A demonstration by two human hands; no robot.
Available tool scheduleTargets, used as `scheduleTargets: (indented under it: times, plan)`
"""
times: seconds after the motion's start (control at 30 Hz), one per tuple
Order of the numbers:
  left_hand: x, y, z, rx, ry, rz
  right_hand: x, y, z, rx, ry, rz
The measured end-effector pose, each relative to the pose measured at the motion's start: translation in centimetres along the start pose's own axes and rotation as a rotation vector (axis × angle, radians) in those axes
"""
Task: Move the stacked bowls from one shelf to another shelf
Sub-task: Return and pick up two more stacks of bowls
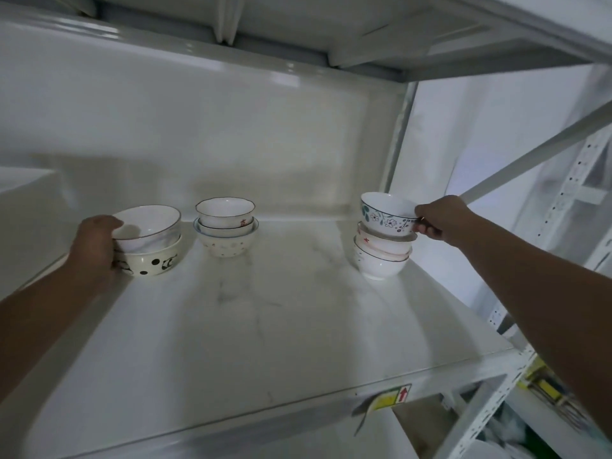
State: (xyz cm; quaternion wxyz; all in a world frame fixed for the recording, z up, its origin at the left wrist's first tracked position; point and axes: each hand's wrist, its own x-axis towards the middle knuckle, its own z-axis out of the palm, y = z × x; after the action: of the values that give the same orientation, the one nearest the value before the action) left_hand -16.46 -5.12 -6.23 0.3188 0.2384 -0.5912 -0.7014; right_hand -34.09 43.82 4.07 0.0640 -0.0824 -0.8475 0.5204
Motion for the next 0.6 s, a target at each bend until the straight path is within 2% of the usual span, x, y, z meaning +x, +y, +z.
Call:
scheduleTargets:
  times: [0.33,0.47,0.6]
  plan:
    - [-0.5,0.3,-0.3,0.058,0.041,-0.002,0.1,-0.9,0.9,-0.046,-0.022,-0.013]
    - [-0.8,0.3,0.3,0.203,0.035,0.053,0.3,-0.5,0.9,-0.005,-0.021,-0.024]
    - [-1.0,0.6,0.8,0.174,0.118,0.045,0.2,-1.9,1.3,0.028,-0.002,-0.095]
